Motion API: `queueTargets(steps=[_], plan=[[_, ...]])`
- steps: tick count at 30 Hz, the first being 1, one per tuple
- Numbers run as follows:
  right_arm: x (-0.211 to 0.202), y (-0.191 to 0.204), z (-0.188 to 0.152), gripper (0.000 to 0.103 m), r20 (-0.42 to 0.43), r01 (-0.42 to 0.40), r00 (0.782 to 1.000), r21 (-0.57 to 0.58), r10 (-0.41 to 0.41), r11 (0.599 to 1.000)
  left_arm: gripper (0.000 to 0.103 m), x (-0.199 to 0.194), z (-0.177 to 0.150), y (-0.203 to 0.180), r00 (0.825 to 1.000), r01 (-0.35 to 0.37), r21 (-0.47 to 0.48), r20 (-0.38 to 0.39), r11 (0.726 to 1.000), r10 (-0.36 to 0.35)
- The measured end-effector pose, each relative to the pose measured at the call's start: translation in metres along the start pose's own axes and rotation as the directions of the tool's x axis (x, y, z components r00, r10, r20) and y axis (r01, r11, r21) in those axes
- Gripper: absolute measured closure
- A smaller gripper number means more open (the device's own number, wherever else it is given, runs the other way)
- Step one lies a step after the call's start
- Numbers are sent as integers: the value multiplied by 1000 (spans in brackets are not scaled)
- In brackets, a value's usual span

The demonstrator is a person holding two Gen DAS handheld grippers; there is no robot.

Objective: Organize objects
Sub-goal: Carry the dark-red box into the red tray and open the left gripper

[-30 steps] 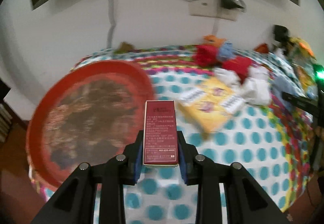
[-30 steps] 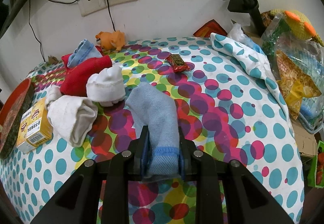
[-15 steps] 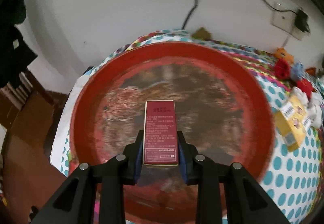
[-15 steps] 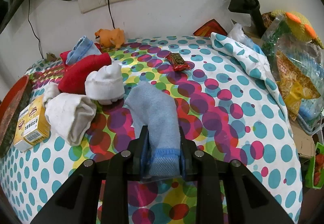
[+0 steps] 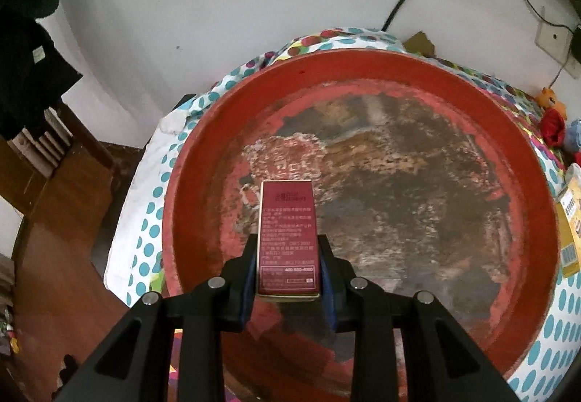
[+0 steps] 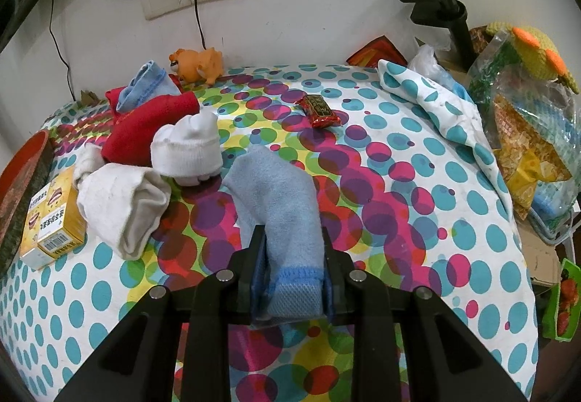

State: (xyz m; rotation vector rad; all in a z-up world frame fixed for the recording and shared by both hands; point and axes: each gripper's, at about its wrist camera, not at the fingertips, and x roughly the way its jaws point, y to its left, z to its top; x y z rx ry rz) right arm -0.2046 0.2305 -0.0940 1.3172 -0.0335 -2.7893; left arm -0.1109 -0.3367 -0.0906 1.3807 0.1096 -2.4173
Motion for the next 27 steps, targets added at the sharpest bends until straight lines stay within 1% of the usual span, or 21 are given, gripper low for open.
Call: queueTargets(steps=[4, 6, 10, 12, 14, 19, 22, 25, 27], plan=[[0, 2, 0, 78, 0, 19, 1000, -16, -19, 1000, 73, 4, -2, 5, 1000, 1, -7, -3, 1000, -1], [0, 2, 0, 78, 0, 24, 1000, -19, -24, 1000, 73, 4, -3, 6, 1000, -26, 8, 5, 1000, 26], [0, 4, 0, 78, 1, 33, 999, -25, -33, 999, 72, 5, -5, 10, 999, -40, 15, 4, 999, 40], [0, 4, 0, 78, 1, 36, 999, -27, -36, 999, 69, 3, -6, 13, 999, -48, 11, 7, 999, 48], [0, 5, 1, 78, 1, 36, 999, -27, -36, 999, 63, 1, -7, 12, 999, -51, 17, 4, 999, 51], [0, 5, 1, 78, 1, 41, 999, -31, -41, 999, 62, -9, -11, 10, 999, -33, 22, 21, 999, 33], [0, 6, 1, 78, 1, 46, 999, -35, -46, 998, 62, -21, -15, 7, 999, -21, 11, 45, 1000, 20], [0, 7, 1, 78, 1, 47, 999, -35, -47, 998, 62, -41, -24, -1, 996, -22, 28, 91, 999, 20], [0, 7, 1, 78, 1, 48, 999, -36, -48, 998, 62, -58, -34, -10, 990, -25, 49, 142, 998, 18]])
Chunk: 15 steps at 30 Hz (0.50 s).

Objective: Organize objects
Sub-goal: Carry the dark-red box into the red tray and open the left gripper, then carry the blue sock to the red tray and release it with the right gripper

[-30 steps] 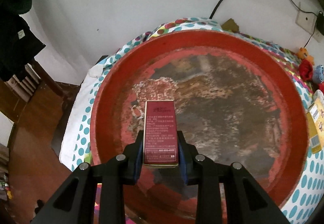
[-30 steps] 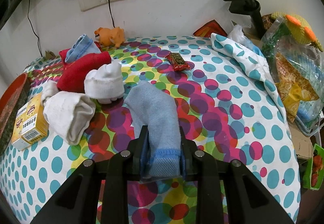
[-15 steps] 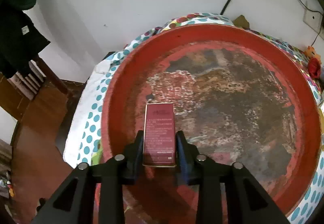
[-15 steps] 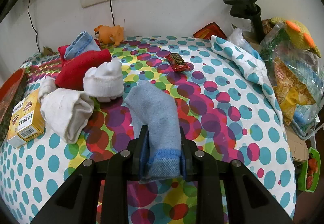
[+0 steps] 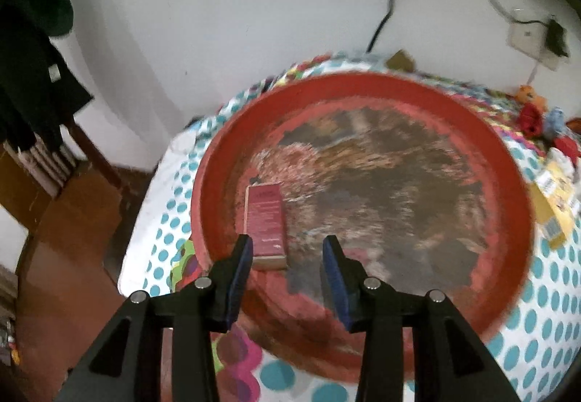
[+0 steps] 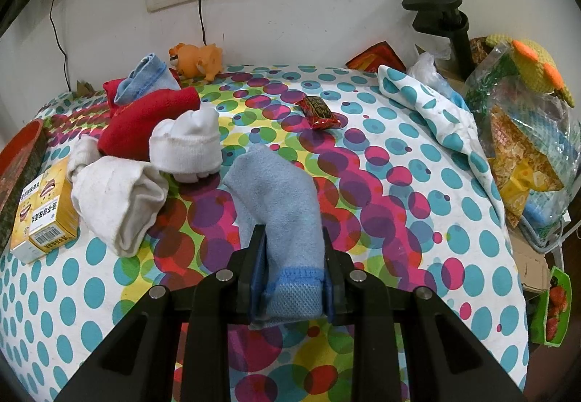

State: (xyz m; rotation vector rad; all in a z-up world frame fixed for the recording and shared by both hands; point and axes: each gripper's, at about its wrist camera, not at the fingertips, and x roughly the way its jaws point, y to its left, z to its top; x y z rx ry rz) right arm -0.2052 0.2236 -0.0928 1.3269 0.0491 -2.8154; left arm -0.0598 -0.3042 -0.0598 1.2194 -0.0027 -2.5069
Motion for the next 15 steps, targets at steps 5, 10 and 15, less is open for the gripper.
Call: queueTargets(steps=[5, 10, 15], plan=[[0, 0, 0, 78, 1, 5, 1000, -4, -5, 1000, 62, -38, -16, -21, 995, 44, 3, 91, 999, -45], [0, 3, 0, 78, 3, 19, 1000, -15, -19, 1000, 62, -50, -30, -37, 991, 74, -5, 116, 997, -73], [-3, 5, -1, 80, 15, 34, 999, -26, -34, 999, 62, -53, -40, -41, 986, 66, 23, 151, 998, -68]])
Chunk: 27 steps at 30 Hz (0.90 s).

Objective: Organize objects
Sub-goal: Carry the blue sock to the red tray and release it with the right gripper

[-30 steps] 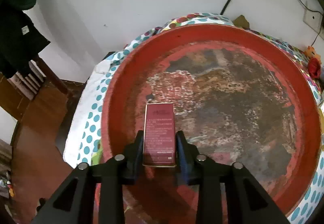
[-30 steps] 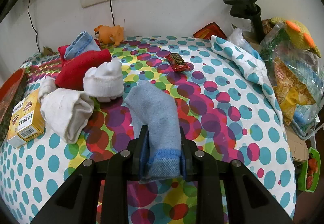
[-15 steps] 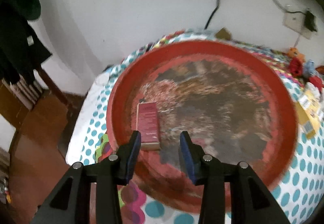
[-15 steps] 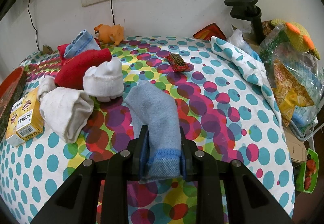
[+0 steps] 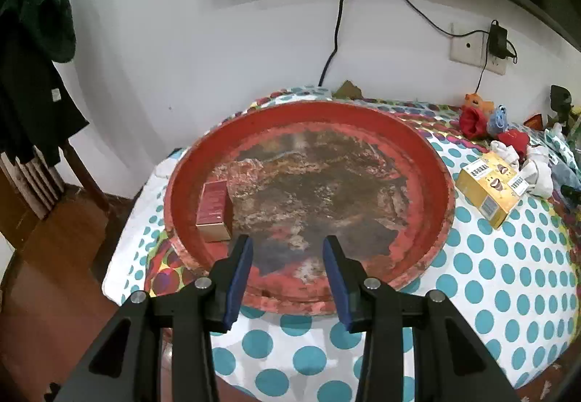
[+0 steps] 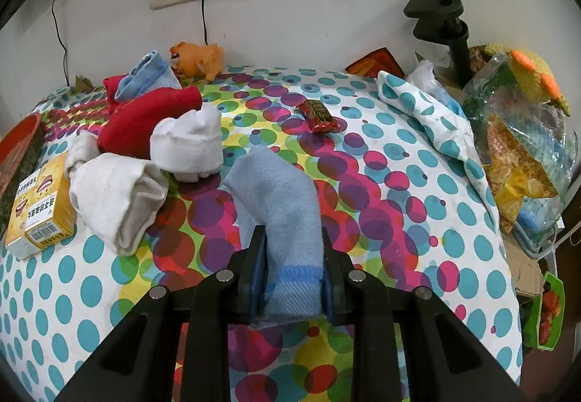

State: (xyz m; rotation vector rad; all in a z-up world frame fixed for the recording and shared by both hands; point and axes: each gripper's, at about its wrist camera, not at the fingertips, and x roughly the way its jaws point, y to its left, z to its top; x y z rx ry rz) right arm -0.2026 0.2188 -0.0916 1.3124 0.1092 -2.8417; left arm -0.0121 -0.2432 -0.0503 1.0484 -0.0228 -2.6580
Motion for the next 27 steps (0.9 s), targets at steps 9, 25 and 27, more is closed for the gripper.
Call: queueTargets(steps=[9, 25, 27], plan=[[-7, -3, 2, 82, 34, 58, 998, 12, -59, 998, 62, 7, -5, 24, 1000, 29, -101, -7, 994, -30], [-65, 86, 59, 82, 129, -105, 985, -74, 114, 992, 62, 10, -6, 40, 1000, -6, -145, -24, 989, 3], [-68, 112, 62, 82, 124, -148, 979, -106, 161, 983, 62, 9, -5, 40, 1000, -7, -151, -21, 989, 4]])
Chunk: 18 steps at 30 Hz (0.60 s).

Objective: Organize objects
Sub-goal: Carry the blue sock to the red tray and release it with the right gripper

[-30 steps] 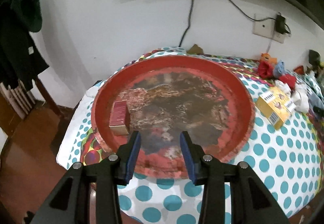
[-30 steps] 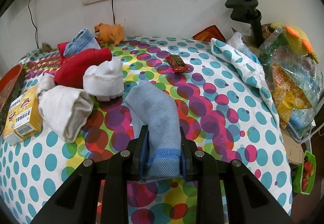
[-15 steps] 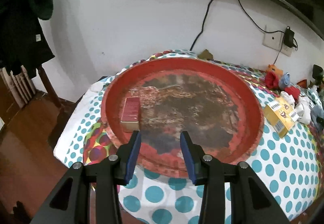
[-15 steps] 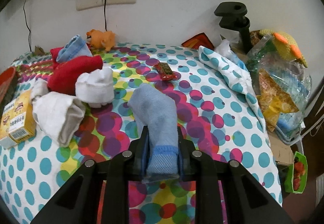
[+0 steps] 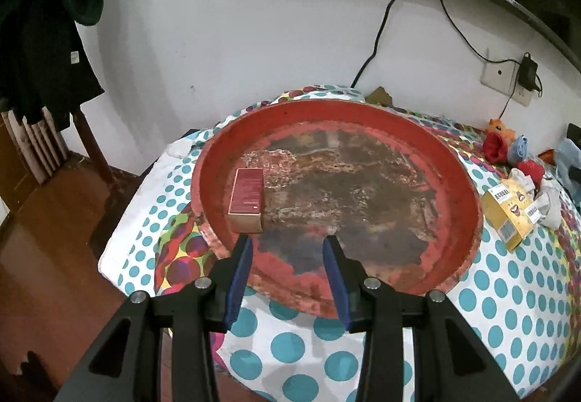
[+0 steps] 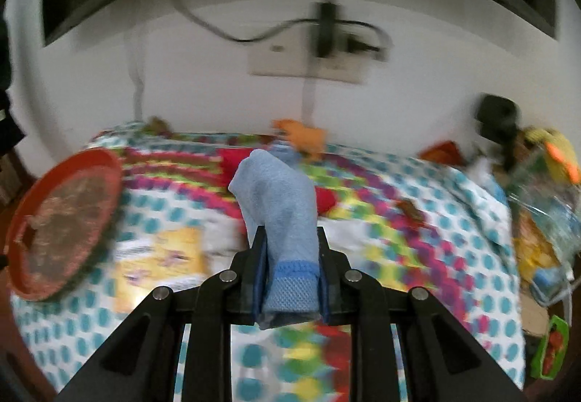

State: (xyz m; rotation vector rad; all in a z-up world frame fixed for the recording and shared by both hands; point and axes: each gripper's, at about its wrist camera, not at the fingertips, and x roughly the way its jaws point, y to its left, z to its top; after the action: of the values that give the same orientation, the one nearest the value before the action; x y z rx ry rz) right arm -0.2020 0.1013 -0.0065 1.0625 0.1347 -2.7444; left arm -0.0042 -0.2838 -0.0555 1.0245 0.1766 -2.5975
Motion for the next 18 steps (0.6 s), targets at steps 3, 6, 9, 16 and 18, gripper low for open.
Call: queueTargets(steps=[3, 6, 9, 16, 18], plan=[[6, 37, 6, 82, -7, -66, 998, -32, 66, 997, 62, 0, 0, 1, 1000, 0, 1, 2, 1000, 0], [13, 78, 11, 82, -20, -127, 992, -70, 125, 989, 62, 1, 0, 0, 1000, -7, 3, 0, 1000, 7], [18, 114, 15, 82, -36, -175, 984, -103, 172, 979, 62, 1, 0, 0, 1000, -7, -1, 1, 1000, 7], [41, 183, 23, 82, -85, -246, 968, -165, 234, 955, 62, 2, 1, 10, 1000, 3, -32, 0, 999, -3], [51, 199, 26, 82, -102, -254, 966, -171, 239, 952, 62, 2, 2, 14, 1000, 5, -49, -4, 999, -6]])
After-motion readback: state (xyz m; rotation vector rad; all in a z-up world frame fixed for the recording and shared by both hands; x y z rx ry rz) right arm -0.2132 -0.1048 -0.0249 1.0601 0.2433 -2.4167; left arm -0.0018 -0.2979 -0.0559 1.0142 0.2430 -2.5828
